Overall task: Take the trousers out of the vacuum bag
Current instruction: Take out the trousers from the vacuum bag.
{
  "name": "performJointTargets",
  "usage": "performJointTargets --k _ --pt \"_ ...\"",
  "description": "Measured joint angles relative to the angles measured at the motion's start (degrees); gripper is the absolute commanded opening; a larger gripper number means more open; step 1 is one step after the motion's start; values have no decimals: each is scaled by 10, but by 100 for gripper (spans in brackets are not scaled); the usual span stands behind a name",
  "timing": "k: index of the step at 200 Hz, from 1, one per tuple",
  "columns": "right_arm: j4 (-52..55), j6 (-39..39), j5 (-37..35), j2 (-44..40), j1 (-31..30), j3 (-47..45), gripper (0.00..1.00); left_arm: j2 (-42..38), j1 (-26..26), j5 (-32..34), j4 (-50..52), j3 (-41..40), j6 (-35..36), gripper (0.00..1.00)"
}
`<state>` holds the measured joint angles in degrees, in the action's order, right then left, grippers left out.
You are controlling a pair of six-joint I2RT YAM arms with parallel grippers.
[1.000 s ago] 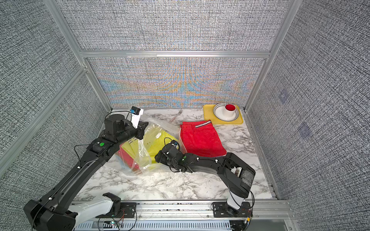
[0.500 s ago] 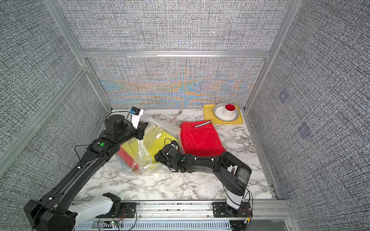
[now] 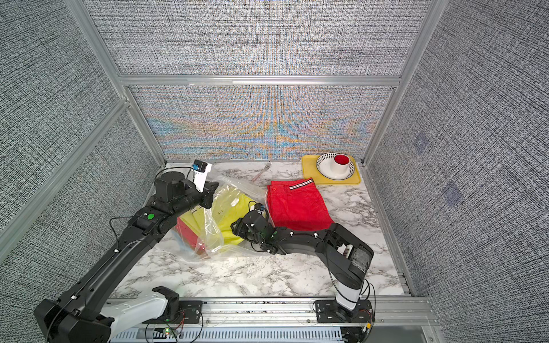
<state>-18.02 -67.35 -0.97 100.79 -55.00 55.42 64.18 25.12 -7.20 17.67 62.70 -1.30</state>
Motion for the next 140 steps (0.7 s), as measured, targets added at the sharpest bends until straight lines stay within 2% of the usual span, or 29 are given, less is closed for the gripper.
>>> performJointTargets --k 42,68,77,104,140 --pt "-14 22 0 -12 1 0 55 3 0 2 0 -1 0 0" --pt "-34 30 0 -13 1 -3 55 3 0 6 -1 -3 0 0" --pt "-38 31 2 -12 1 -3 56 3 0 8 -1 -3 0 0" --pt "-40 31 11 16 0 19 69 3 0 9 -3 -5 0 0" --pt "-41 27 33 57 -8 42 67 3 0 10 -8 -6 0 0"
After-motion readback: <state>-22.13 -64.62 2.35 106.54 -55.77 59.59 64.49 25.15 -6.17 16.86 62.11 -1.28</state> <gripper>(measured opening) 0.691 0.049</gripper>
